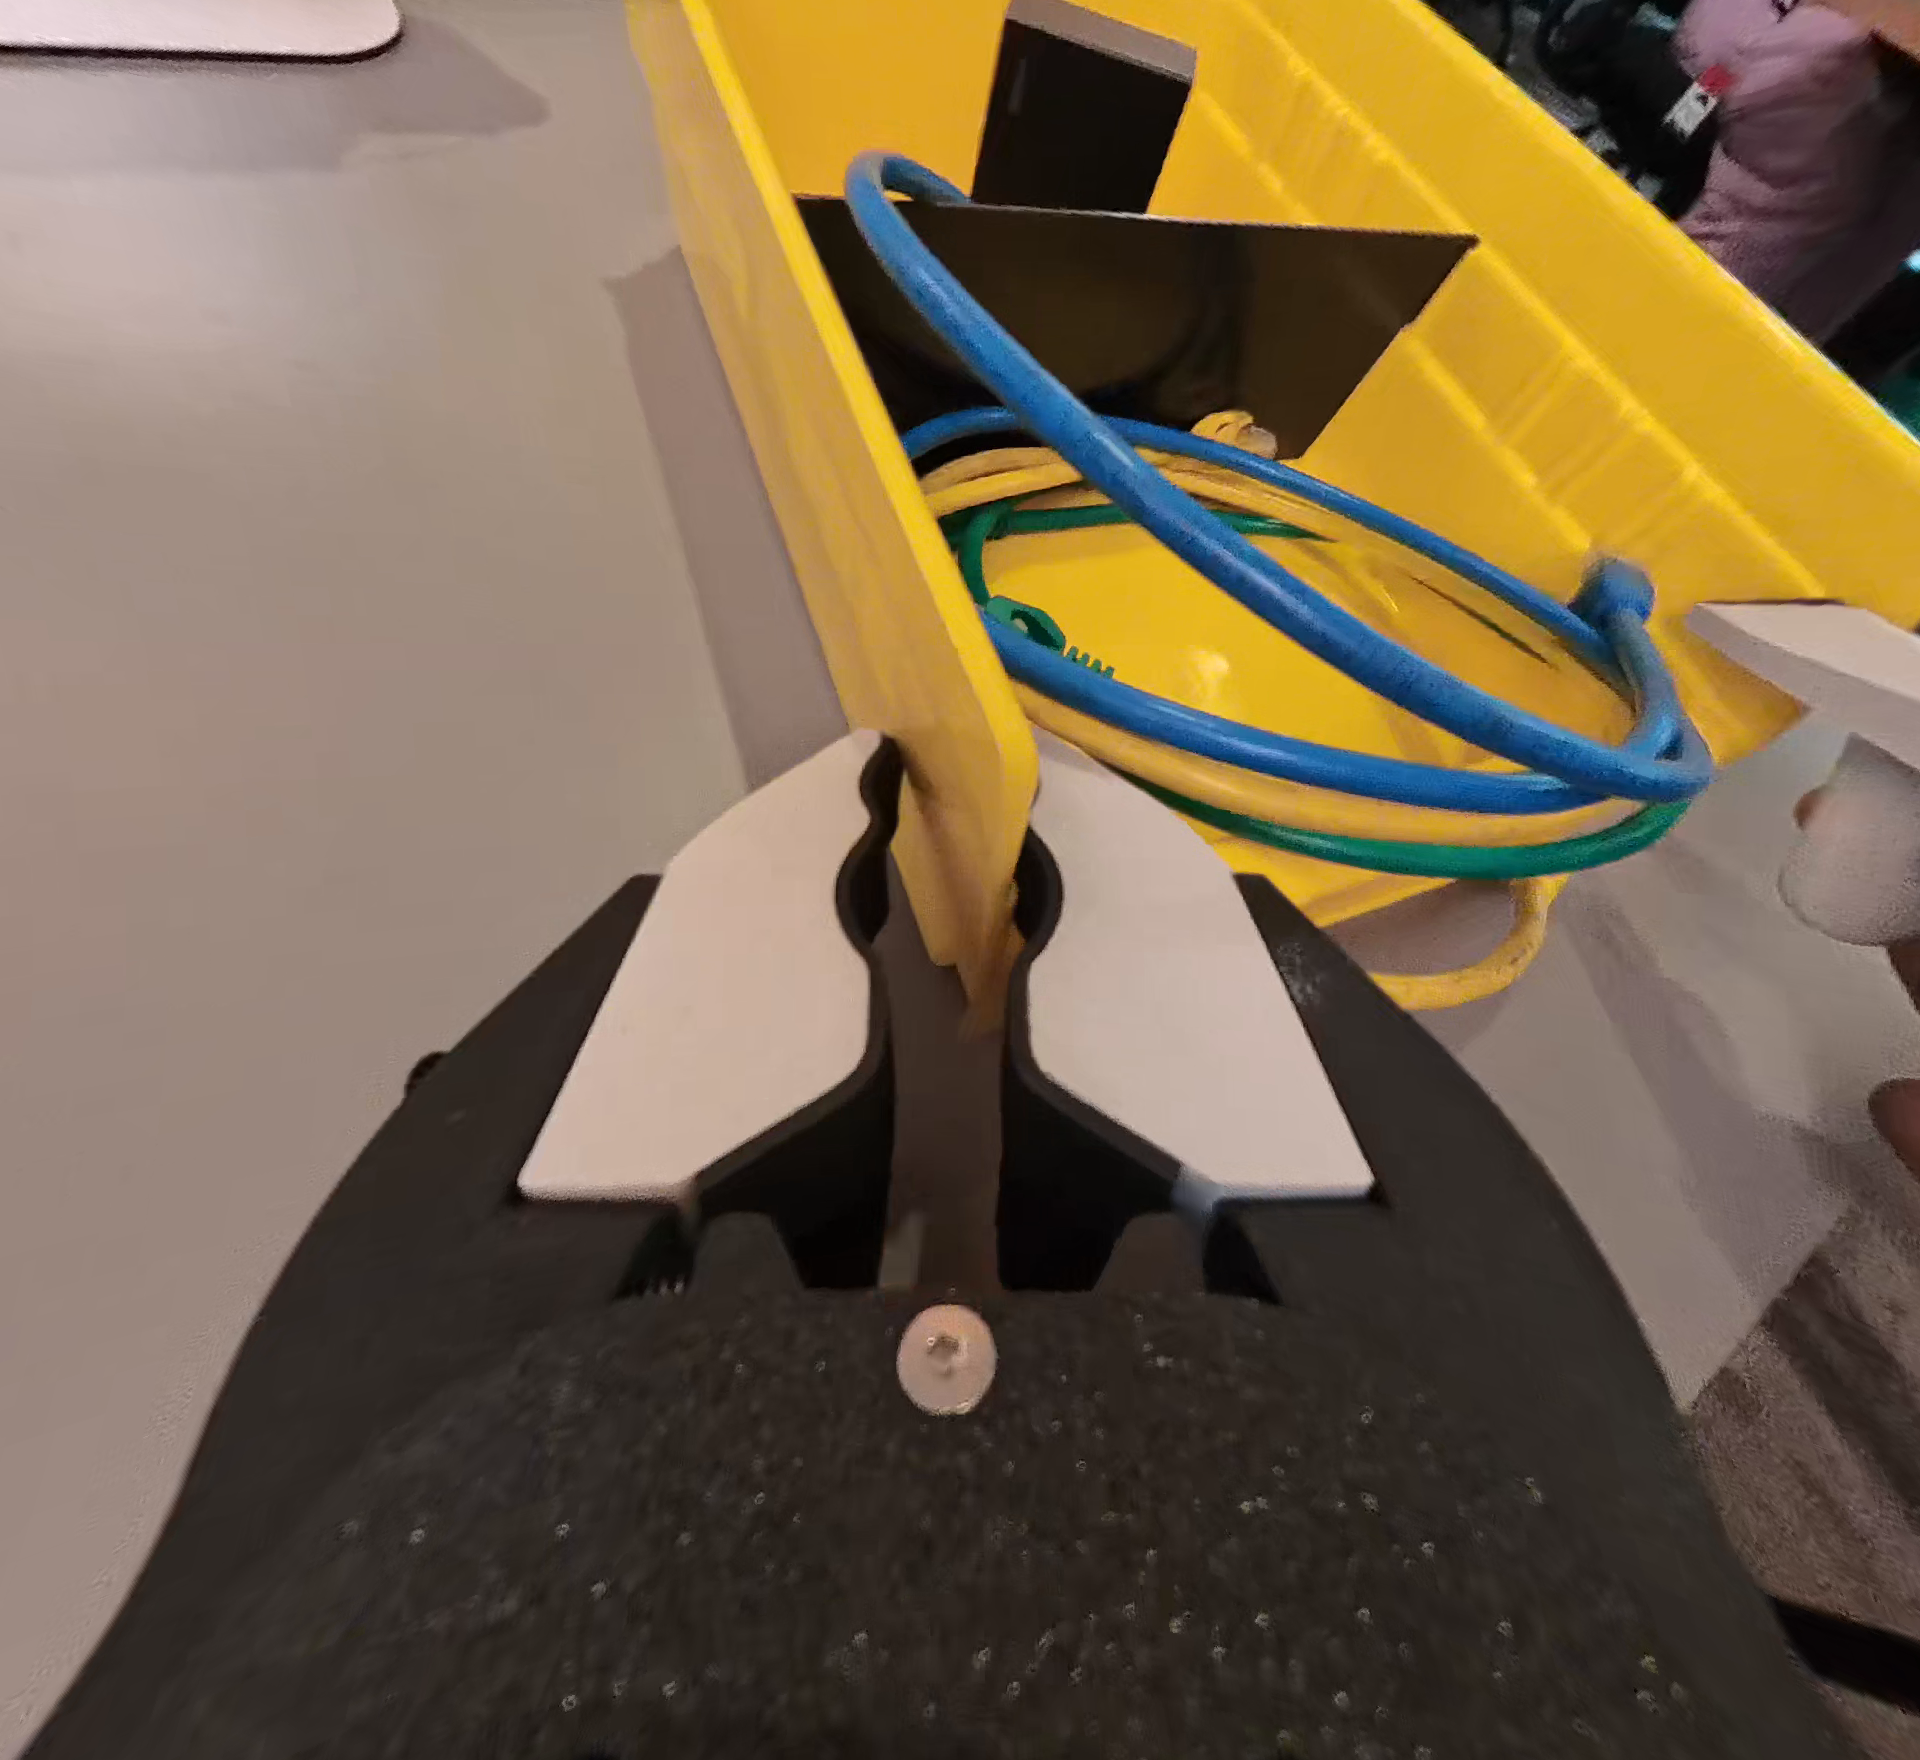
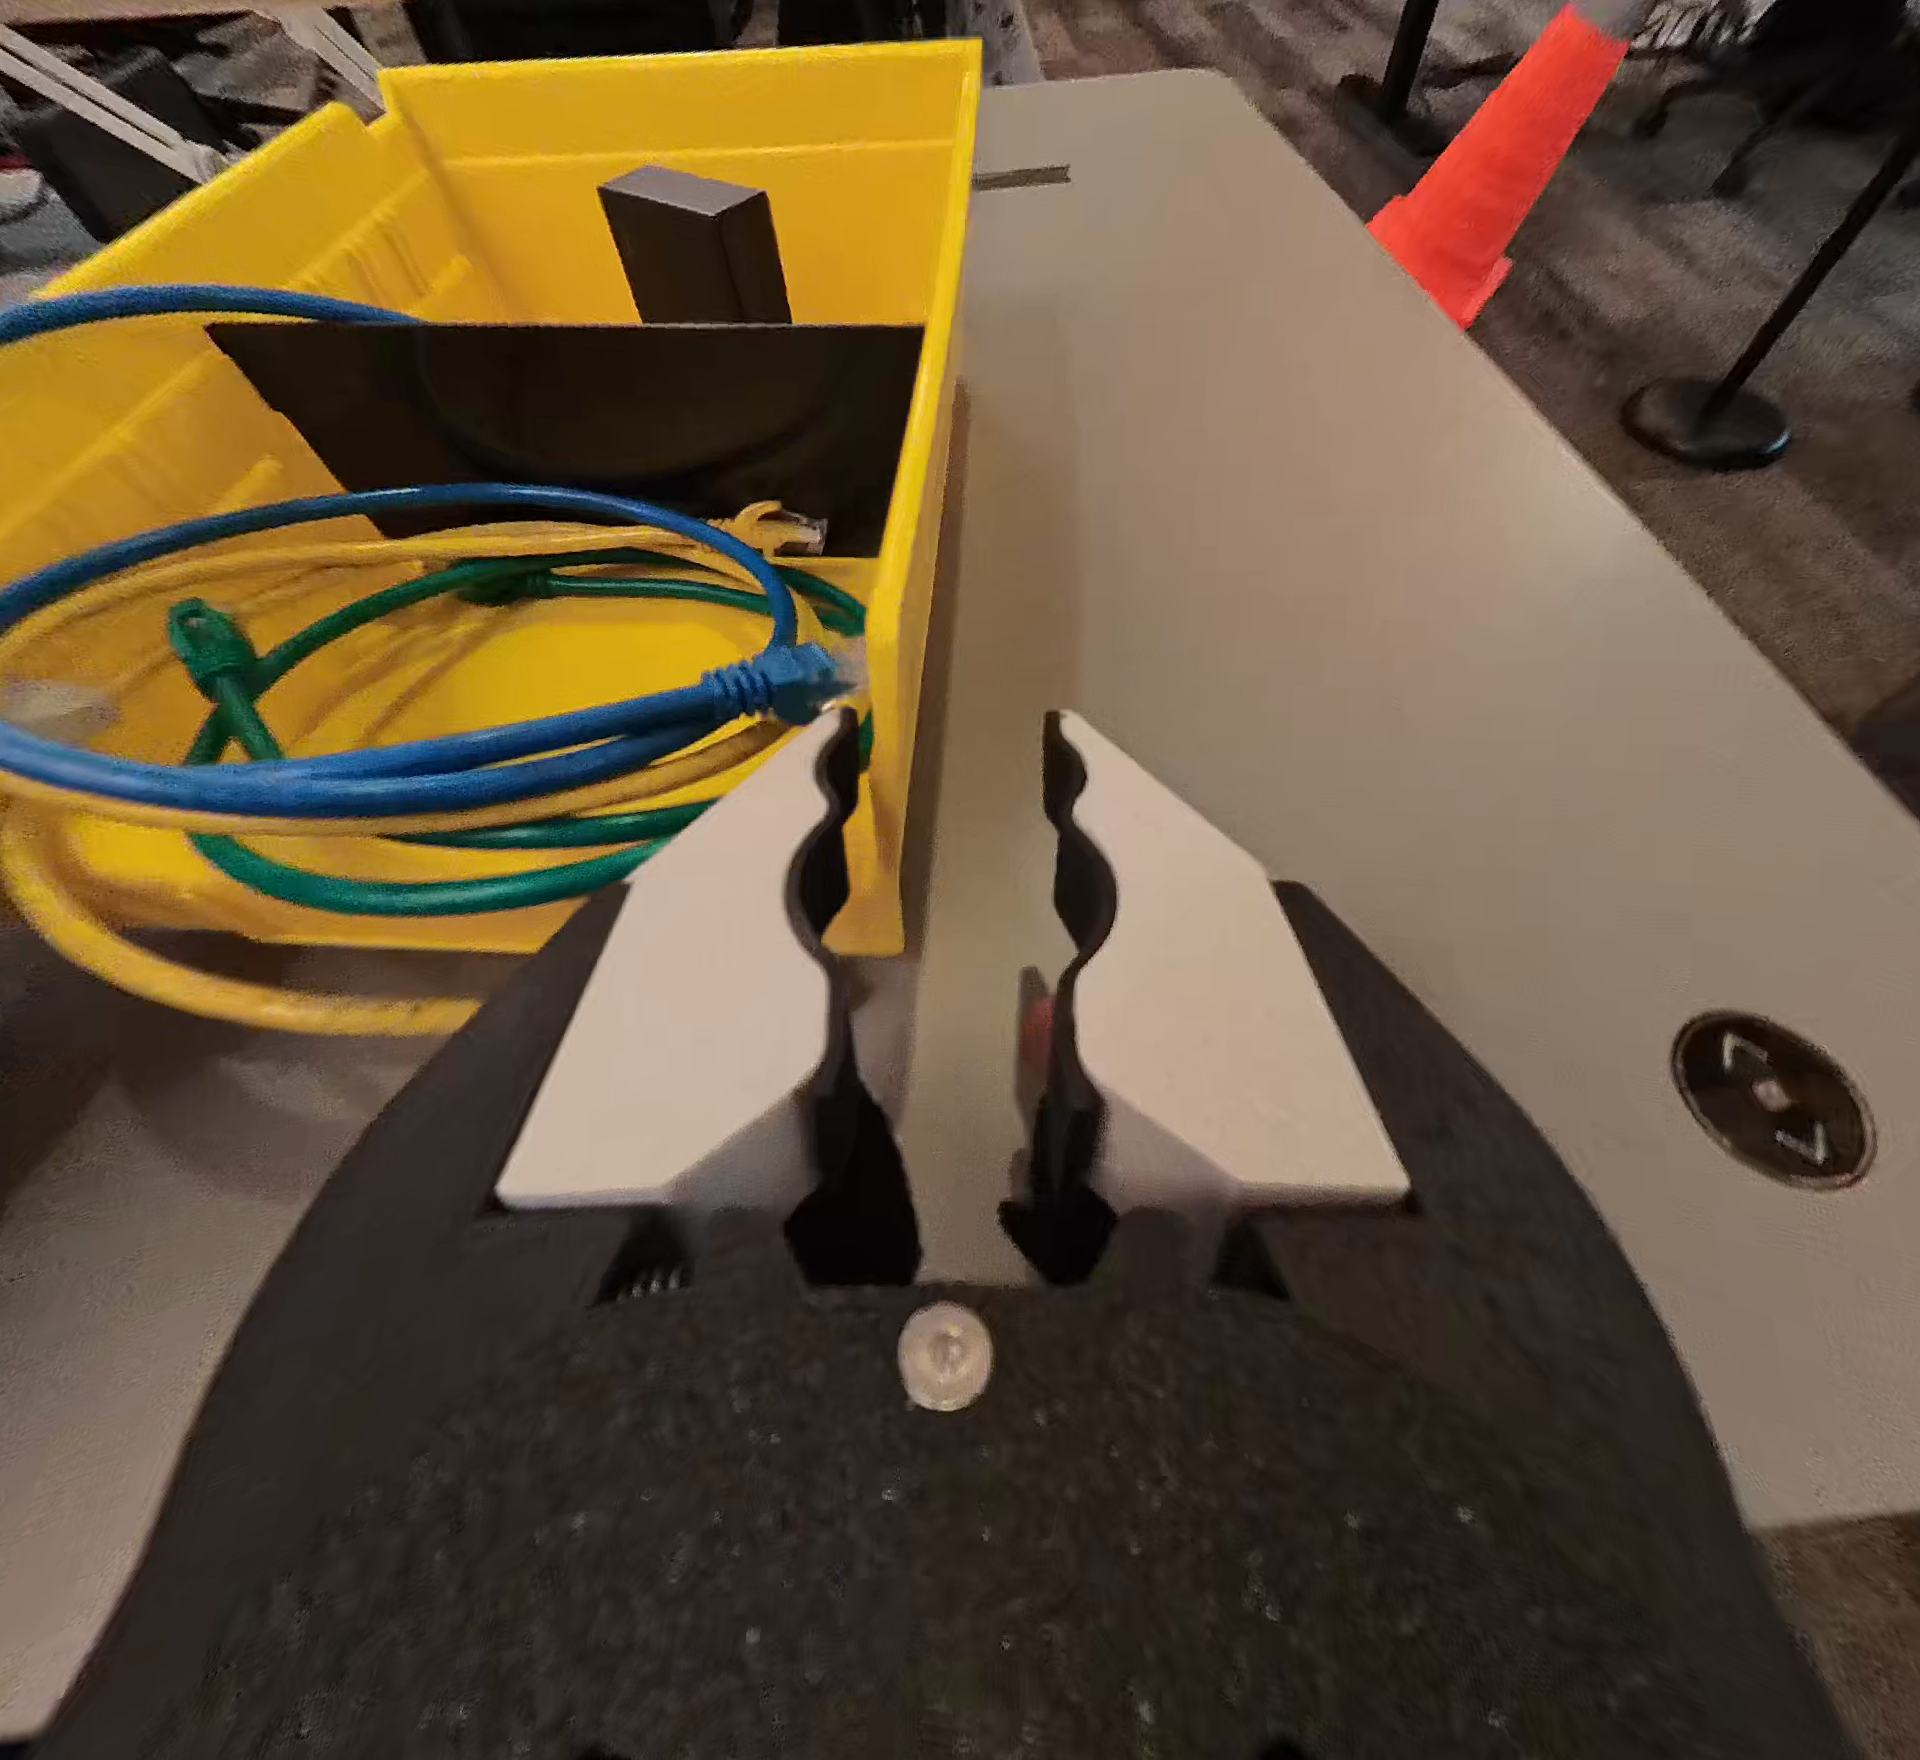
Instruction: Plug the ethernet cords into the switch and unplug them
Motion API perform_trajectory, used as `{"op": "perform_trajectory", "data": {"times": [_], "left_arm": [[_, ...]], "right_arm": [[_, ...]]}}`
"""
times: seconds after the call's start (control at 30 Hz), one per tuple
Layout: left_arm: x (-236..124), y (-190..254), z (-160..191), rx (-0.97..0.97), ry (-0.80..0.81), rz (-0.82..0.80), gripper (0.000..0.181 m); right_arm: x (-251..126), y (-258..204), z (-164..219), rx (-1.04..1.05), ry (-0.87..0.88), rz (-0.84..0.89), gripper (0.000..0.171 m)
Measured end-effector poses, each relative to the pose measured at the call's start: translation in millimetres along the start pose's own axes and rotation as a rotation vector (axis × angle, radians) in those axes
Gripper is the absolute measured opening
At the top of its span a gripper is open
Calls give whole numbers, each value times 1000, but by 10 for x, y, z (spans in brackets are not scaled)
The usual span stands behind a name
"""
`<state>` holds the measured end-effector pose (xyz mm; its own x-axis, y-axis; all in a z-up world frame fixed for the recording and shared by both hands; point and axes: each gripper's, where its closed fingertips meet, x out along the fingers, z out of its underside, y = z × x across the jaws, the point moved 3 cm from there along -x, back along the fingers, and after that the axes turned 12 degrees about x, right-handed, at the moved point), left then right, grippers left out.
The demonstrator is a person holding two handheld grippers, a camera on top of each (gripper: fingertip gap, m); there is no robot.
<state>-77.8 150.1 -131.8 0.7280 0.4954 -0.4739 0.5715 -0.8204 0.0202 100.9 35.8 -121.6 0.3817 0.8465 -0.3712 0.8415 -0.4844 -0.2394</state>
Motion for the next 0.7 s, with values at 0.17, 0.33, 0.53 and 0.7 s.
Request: {"op": "perform_trajectory", "data": {"times": [0.17, 0.33, 0.53, 0.7], "left_arm": [[-19, -91, -19, -10, 11, -32, 15], [-370, -467, -53, -12, 93, -164, 12], [-849, -1266, 96, 15, 47, -332, 7], [-994, -1752, 385, 33, -28, -401, 4]], "right_arm": [[211, -194, -6, -18, 18, 31, 7], [225, -698, -71, -54, 76, -38, 2], [346, -1649, 27, -132, 75, -145, 3], [533, -2195, 180, -170, 8, -217, 4]]}}
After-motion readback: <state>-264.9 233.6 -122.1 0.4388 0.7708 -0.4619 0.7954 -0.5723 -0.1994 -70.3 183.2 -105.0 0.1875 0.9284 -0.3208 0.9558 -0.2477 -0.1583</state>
